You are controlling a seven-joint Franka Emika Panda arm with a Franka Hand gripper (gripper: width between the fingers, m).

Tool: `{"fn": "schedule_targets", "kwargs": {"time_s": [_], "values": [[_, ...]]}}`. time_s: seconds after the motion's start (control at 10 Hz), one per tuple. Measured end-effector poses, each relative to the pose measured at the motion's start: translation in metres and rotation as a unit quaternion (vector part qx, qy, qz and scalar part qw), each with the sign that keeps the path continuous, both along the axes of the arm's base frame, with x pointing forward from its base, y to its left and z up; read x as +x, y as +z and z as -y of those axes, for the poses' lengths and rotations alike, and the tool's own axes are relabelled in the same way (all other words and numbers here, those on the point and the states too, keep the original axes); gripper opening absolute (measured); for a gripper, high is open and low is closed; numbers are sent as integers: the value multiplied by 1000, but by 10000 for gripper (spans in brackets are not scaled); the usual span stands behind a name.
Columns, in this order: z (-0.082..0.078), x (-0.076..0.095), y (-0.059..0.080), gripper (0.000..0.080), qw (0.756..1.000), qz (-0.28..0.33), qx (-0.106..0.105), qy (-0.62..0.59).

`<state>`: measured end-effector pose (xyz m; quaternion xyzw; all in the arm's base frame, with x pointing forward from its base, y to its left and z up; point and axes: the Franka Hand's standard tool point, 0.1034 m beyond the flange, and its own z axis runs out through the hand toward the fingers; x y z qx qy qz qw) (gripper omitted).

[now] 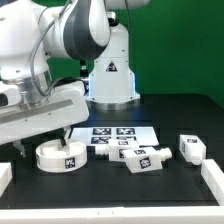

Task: Assemble stool

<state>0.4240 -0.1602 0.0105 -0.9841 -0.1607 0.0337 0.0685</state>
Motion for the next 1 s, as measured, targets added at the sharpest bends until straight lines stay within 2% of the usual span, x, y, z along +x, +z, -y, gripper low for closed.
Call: {"fn": "schedule_targets", "kwargs": {"time_s": [0.1,0.2,0.3,0.5,0.6,0.7,1.0], "values": [[0,0,0,649,1000,0,0,0],[0,0,0,535,1000,0,0,0],[0,0,0,535,1000,-1,0,0],[0,0,-1,157,1000,-1,0,0],[0,1,0,157,1000,-1,0,0],[1,10,3,26,1000,4,-3,-2],[-1,51,24,25,999,-2,6,-50]]}}
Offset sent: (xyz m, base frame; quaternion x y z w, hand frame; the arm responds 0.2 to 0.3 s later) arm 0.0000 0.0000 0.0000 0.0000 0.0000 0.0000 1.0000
